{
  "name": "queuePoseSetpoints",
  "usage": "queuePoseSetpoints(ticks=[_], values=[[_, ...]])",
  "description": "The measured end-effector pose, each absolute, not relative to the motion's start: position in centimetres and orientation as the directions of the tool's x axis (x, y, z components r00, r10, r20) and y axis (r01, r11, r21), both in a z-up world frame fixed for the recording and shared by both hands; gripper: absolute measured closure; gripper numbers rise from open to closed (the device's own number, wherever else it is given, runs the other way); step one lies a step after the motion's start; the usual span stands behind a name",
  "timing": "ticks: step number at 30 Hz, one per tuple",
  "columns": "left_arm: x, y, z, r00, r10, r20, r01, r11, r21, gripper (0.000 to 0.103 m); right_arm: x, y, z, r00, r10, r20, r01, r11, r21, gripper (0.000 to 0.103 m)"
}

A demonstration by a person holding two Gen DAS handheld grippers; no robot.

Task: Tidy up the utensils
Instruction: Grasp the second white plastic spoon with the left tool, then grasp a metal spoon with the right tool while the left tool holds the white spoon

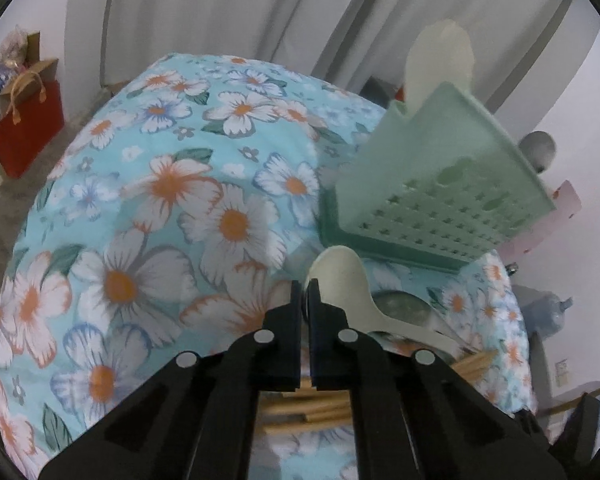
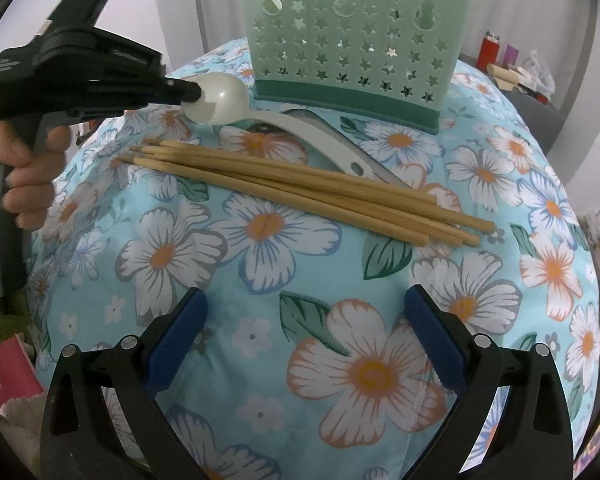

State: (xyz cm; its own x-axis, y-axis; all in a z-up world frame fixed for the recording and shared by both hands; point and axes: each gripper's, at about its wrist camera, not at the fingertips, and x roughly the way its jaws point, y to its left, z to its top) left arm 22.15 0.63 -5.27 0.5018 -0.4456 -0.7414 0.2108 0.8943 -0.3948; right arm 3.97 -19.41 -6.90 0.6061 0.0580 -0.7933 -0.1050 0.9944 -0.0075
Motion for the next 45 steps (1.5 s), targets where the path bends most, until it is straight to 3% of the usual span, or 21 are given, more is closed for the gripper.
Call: queuePoseSetpoints(ticks=[8, 9, 10, 12, 17, 21, 23, 27, 31, 33, 36, 45], values=[[19.4, 2.3, -5.1, 0.447, -0.457, -0.769, 0.216, 0.889, -0.403, 0.099, 4.2, -19.4, -6.9, 0.605, 0.058, -0.794, -0.108, 0.994, -0.01, 0.008], [19.1, 2.4, -5.1, 0.45, -0.435, -0.78, 0.219, 0.901, -0.376, 0.09, 4.1, -19.5, -6.9, 0.604, 0.058, -0.795, -0.109, 0.994, -0.01, 0.008], [18.8, 2.5, -4.9, 0.464, -0.408, -0.786, 0.216, 0.913, -0.346, 0.073, 4.2, -19.4, -6.9, 0.602, 0.058, -0.796, -0.109, 0.994, -0.01, 0.008], [18.3, 3.1, -4.1, 0.522, -0.374, -0.767, 0.203, 0.927, -0.314, 0.057, 4.3, -19.5, -6.9, 0.601, 0.059, -0.797, -0.109, 0.994, -0.009, 0.008], [17.9, 2.4, -1.3, 0.629, -0.381, -0.678, 0.252, 0.925, -0.285, 0.057, 4.3, -19.6, -6.9, 0.602, 0.061, -0.796, -0.11, 0.994, -0.007, 0.008], [18.6, -0.4, -0.8, 0.625, -0.4, -0.67, 0.319, 0.915, -0.249, 0.057, 4.3, -20.2, -6.2, 0.589, 0.102, -0.801, -0.13, 0.991, 0.031, 0.008], [19.0, -1.2, -1.3, 0.605, -0.407, -0.684, 0.316, 0.912, -0.263, 0.057, 3.9, -21.2, -4.5, 0.639, 0.154, -0.754, -0.137, 0.987, 0.086, 0.009], [19.7, -1.2, -2.4, 0.602, -0.378, -0.703, 0.268, 0.926, -0.268, 0.057, 3.7, -22.6, -0.3, 0.769, 0.153, -0.621, -0.157, 0.986, 0.048, 0.022], [19.3, 0.1, -2.8, 0.633, -0.343, -0.694, 0.225, 0.939, -0.258, 0.06, 7.1, -21.8, 2.0, 0.821, 0.122, -0.557, -0.226, 0.966, -0.122, 0.035], [19.1, 0.9, -2.9, 0.65, -0.326, -0.686, 0.209, 0.945, -0.25, 0.062, 9.1, -21.2, 1.8, 0.816, 0.113, -0.568, -0.258, 0.949, -0.181, 0.047], [19.1, 2.1, -3.2, 0.66, -0.312, -0.683, 0.193, 0.949, -0.247, 0.067, 12.2, -20.4, 0.3, 0.768, 0.125, -0.628, -0.332, 0.916, -0.224, 0.055], [19.7, 4.2, -5.1, 0.631, -0.369, -0.682, 0.196, 0.927, -0.32, 0.081, 14.2, -17.2, -3.2, 0.625, 0.122, -0.771, -0.554, 0.765, -0.328, 0.062]])
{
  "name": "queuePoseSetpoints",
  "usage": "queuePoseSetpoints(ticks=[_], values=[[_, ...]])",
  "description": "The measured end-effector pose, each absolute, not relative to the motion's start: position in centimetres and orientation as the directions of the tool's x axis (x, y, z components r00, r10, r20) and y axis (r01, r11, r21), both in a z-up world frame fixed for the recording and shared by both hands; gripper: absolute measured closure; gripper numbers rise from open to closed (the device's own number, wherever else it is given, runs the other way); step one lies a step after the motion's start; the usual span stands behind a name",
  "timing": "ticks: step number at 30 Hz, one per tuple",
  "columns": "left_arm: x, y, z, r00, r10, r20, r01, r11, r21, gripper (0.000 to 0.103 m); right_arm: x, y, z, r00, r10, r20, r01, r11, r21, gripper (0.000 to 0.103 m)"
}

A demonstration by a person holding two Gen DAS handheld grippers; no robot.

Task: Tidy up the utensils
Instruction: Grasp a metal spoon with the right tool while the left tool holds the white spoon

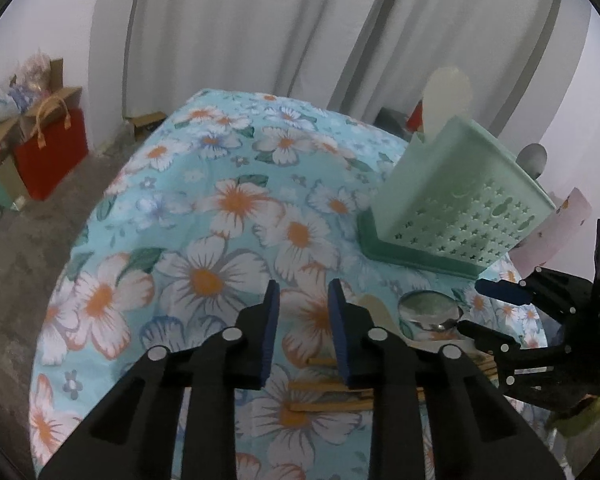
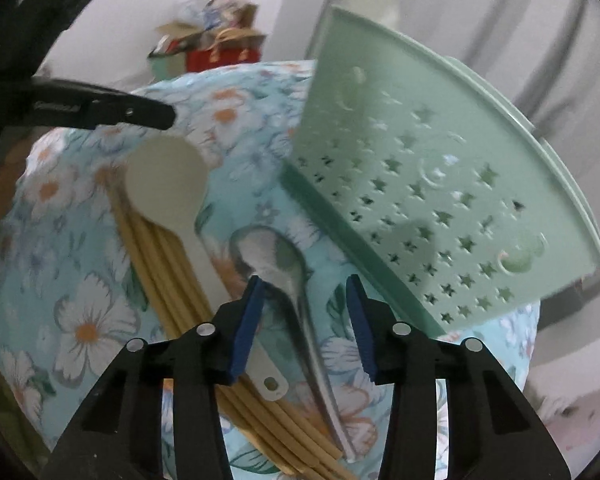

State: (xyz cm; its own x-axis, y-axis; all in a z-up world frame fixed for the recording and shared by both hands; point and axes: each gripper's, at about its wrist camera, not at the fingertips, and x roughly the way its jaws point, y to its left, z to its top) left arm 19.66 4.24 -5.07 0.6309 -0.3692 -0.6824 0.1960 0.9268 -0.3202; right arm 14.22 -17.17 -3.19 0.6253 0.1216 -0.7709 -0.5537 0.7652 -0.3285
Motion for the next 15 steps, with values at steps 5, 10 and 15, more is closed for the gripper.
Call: queuePoseSetpoints(ticks=[5, 10, 15], values=[[19.8, 4.2, -5.8, 0.609, -0.411, -0.678, 0.208, 0.908, -0.363, 0.086, 14.9, -15.9, -3.0, 0.591, 0.111, -0.799, -0.625, 0.69, -0.366, 0.062], [20.3, 4.0, -6.3, 0.593, -0.442, -0.673, 0.222, 0.893, -0.391, 0.092, 15.7, -14.5, -3.2, 0.575, 0.088, -0.813, -0.668, 0.625, -0.404, 0.063], [20.1, 3.9, -6.6, 0.587, -0.465, -0.663, 0.231, 0.881, -0.414, 0.096, 16.8, -13.0, -3.8, 0.605, 0.081, -0.792, -0.644, 0.635, -0.426, 0.079]])
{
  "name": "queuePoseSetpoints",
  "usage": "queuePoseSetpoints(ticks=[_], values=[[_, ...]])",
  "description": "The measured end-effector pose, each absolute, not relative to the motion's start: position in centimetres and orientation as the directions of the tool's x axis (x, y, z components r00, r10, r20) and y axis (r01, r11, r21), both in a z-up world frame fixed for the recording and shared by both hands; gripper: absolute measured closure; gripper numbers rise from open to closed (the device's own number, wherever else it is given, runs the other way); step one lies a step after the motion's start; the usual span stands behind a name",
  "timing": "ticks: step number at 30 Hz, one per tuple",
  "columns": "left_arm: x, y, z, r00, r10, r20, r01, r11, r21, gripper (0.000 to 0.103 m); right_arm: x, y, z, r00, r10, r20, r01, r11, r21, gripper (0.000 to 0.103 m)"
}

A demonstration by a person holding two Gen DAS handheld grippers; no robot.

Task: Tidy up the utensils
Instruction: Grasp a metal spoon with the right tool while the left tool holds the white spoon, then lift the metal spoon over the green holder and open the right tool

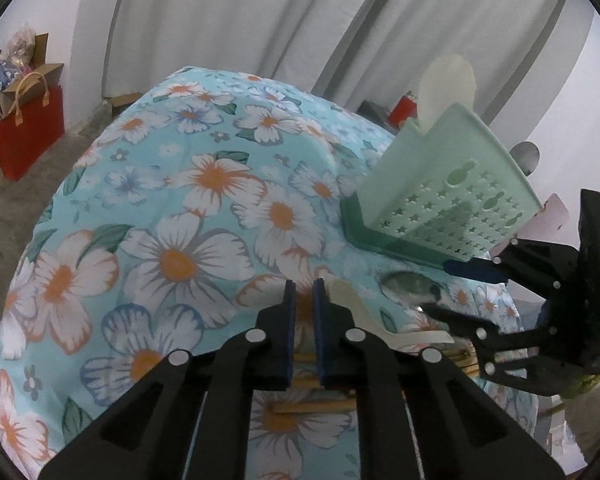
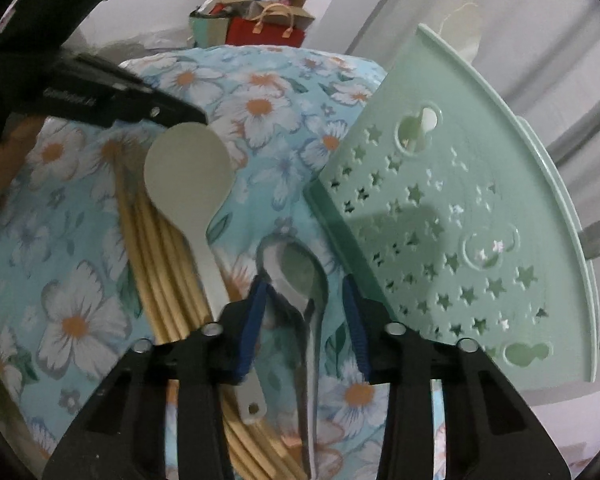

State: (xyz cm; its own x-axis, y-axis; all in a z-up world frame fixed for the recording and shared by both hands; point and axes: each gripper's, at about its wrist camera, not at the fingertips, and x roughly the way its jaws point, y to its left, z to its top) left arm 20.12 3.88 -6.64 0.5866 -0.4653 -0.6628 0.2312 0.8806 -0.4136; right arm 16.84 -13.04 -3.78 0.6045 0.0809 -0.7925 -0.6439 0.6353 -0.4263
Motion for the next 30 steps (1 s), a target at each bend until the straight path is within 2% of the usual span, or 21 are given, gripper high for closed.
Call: queuePoseSetpoints(ticks=[2, 7, 11, 13, 15, 18, 23, 30], values=[[20.1, 4.0, -6.6, 0.585, -0.47, -0.661, 0.232, 0.878, -0.419, 0.096, 17.2, -12.9, -3.8, 0.621, 0.065, -0.781, -0.617, 0.654, -0.437, 0.092], [20.0, 4.3, -6.6, 0.582, -0.48, -0.657, 0.237, 0.872, -0.428, 0.096, 17.7, -14.2, -2.6, 0.663, 0.046, -0.747, -0.532, 0.731, -0.427, 0.095], [20.0, 4.5, -6.6, 0.58, -0.486, -0.654, 0.237, 0.869, -0.435, 0.096, 18.1, -14.4, -2.6, 0.638, 0.052, -0.768, -0.536, 0.747, -0.394, 0.095], [20.0, 4.5, -6.7, 0.58, -0.486, -0.653, 0.236, 0.868, -0.437, 0.096, 18.0, -14.3, -2.8, 0.627, 0.051, -0.778, -0.556, 0.729, -0.4, 0.092], [20.1, 4.6, -6.7, 0.58, -0.488, -0.653, 0.233, 0.867, -0.441, 0.096, 17.3, -14.1, -3.1, 0.616, 0.052, -0.786, -0.583, 0.701, -0.41, 0.077], [20.0, 4.7, -6.7, 0.579, -0.488, -0.653, 0.231, 0.867, -0.442, 0.096, 16.5, -13.8, -2.9, 0.597, 0.078, -0.798, -0.633, 0.657, -0.41, 0.064], [20.1, 4.7, -6.7, 0.577, -0.492, -0.652, 0.231, 0.864, -0.447, 0.096, 16.5, -13.3, -3.8, 0.557, 0.028, -0.83, -0.687, 0.577, -0.442, 0.062], [20.3, 4.8, -7.0, 0.57, -0.5, -0.651, 0.229, 0.859, -0.459, 0.096, 19.2, -11.9, -4.6, 0.53, 0.029, -0.847, -0.705, 0.57, -0.422, 0.062]])
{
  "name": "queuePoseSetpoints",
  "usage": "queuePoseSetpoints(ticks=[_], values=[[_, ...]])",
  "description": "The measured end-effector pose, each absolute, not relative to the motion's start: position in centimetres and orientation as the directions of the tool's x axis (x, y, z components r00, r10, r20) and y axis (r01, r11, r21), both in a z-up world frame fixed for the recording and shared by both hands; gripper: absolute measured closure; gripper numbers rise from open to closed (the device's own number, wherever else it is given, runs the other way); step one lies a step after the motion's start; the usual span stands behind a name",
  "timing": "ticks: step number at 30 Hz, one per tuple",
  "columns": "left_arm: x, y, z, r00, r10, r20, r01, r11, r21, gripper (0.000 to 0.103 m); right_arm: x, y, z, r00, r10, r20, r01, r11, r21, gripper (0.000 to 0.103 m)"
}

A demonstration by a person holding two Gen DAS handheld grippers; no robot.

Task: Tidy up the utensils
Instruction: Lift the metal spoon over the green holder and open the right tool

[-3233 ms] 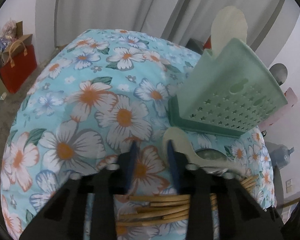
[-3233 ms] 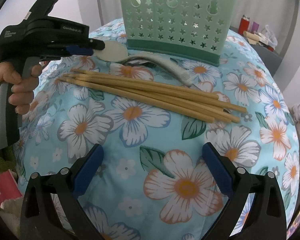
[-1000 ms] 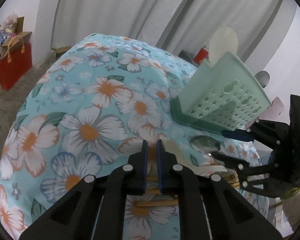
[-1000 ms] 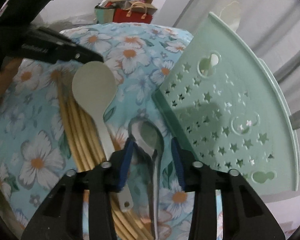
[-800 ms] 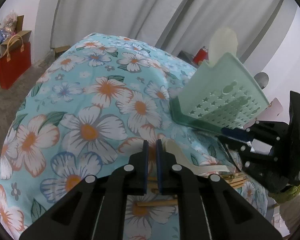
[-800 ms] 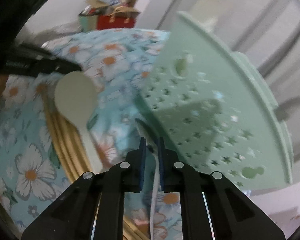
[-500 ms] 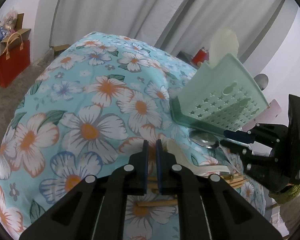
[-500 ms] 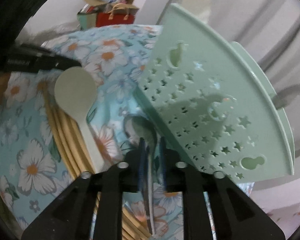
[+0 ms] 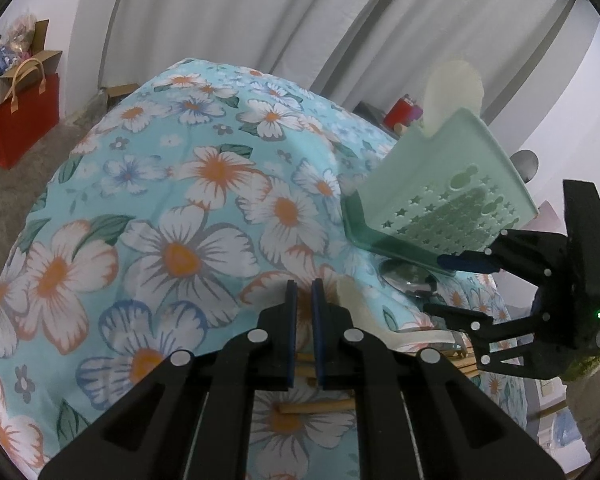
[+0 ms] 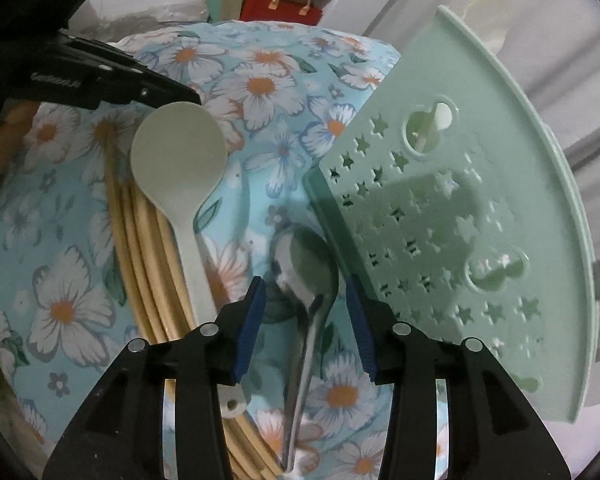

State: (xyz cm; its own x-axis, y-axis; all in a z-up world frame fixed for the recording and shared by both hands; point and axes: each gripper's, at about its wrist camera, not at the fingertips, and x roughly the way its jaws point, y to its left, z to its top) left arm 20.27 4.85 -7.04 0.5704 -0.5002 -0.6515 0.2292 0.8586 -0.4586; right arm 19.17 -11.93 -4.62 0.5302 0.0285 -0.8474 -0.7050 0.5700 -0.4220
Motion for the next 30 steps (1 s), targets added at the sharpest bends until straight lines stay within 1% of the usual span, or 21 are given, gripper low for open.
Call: queuePoseSetpoints(ticks=[3, 7, 10, 12, 14, 18, 22, 24, 30], values=[[20.4, 4.9, -7.2, 0.568, -0.502, -0.652, 0.229, 0.858, -0.46, 0.096, 19.6, -11.2, -5.5, 0.533, 0.008, -0.846, -0.712, 0.544, -0.443, 0.063], [20.5, 5.0, -7.5, 0.564, -0.506, -0.652, 0.224, 0.854, -0.47, 0.096, 20.1, -10.1, -6.1, 0.575, -0.006, -0.818, -0.69, 0.534, -0.488, 0.071], [20.6, 5.0, -7.5, 0.563, -0.508, -0.651, 0.223, 0.853, -0.472, 0.096, 20.2, -9.4, -6.6, 0.623, -0.021, -0.782, -0.653, 0.536, -0.535, 0.081], [20.6, 5.0, -7.6, 0.563, -0.509, -0.651, 0.223, 0.852, -0.473, 0.096, 20.5, -8.3, -7.1, 0.666, -0.054, -0.744, -0.613, 0.529, -0.587, 0.091], [20.6, 5.1, -7.6, 0.564, -0.509, -0.651, 0.222, 0.852, -0.474, 0.096, 20.1, -7.9, -7.8, 0.715, -0.094, -0.692, -0.567, 0.5, -0.654, 0.092], [20.7, 5.2, -7.6, 0.566, -0.505, -0.652, 0.218, 0.854, -0.472, 0.096, 19.3, -8.2, -7.2, 0.767, -0.092, -0.634, -0.503, 0.527, -0.685, 0.098], [20.7, 5.2, -7.5, 0.57, -0.499, -0.653, 0.212, 0.857, -0.47, 0.096, 18.5, -9.1, -5.3, 0.806, -0.078, -0.587, -0.44, 0.585, -0.681, 0.099], [20.6, 5.2, -7.4, 0.573, -0.496, -0.653, 0.212, 0.859, -0.467, 0.096, 18.1, -9.8, -4.1, 0.833, -0.074, -0.548, -0.394, 0.618, -0.681, 0.1], [20.2, 5.1, -6.7, 0.589, -0.48, -0.65, 0.207, 0.867, -0.452, 0.096, 16.7, -11.2, -1.2, 0.88, -0.057, -0.472, -0.28, 0.739, -0.612, 0.101]])
